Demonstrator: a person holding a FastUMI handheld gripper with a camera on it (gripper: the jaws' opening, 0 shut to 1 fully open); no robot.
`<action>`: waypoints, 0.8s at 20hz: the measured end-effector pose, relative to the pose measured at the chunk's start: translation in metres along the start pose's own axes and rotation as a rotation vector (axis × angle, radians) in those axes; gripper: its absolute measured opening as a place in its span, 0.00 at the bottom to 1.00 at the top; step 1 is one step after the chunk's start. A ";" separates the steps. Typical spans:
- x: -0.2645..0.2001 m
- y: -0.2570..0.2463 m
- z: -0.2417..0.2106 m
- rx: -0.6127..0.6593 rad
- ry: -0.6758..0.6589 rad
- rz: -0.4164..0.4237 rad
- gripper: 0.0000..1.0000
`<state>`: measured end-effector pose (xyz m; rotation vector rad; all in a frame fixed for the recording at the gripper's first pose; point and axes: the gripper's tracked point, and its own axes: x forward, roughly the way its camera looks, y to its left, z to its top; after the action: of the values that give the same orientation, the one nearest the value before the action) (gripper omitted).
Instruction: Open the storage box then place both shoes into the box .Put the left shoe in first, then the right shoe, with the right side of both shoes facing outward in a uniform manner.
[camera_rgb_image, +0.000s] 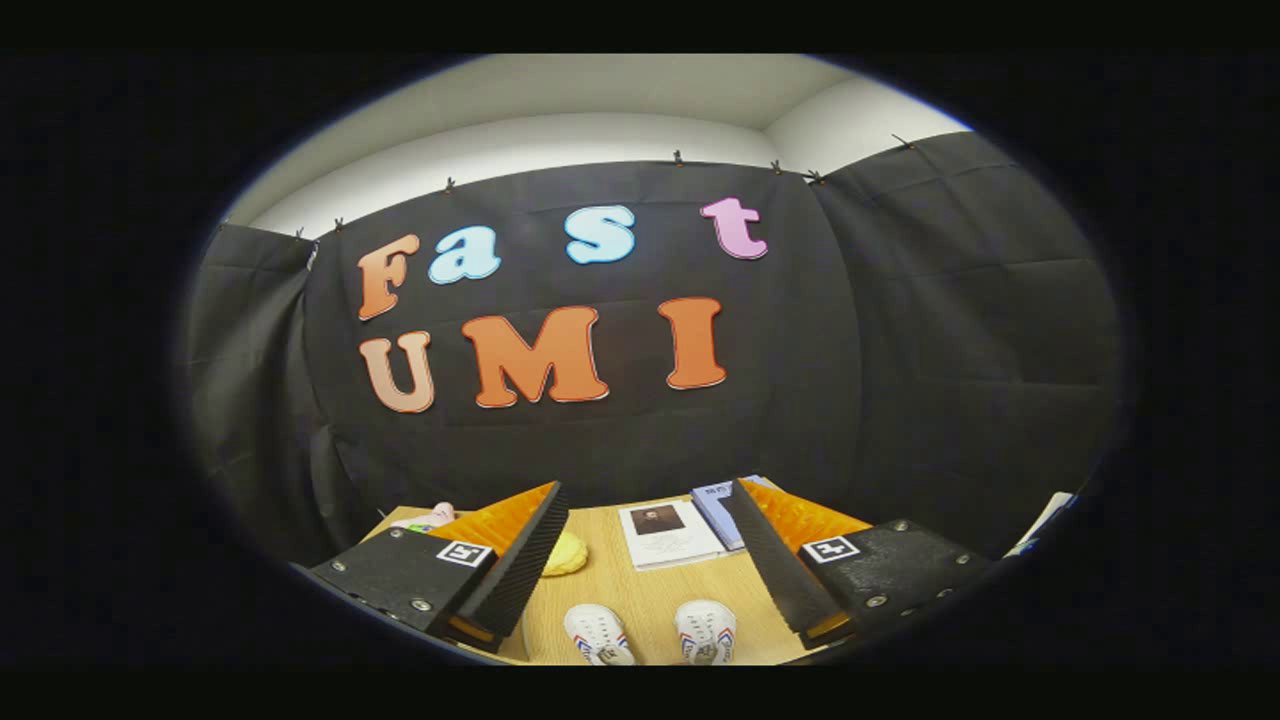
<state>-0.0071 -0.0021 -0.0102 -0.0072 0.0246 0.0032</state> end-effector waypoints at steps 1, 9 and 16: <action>0.000 0.001 -0.003 0.006 0.002 0.004 0.97; 0.012 0.018 -0.034 0.068 0.064 0.092 0.97; 0.020 0.058 -0.077 0.212 0.166 0.262 0.98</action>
<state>0.0106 0.0552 -0.0880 0.2080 0.1913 0.2617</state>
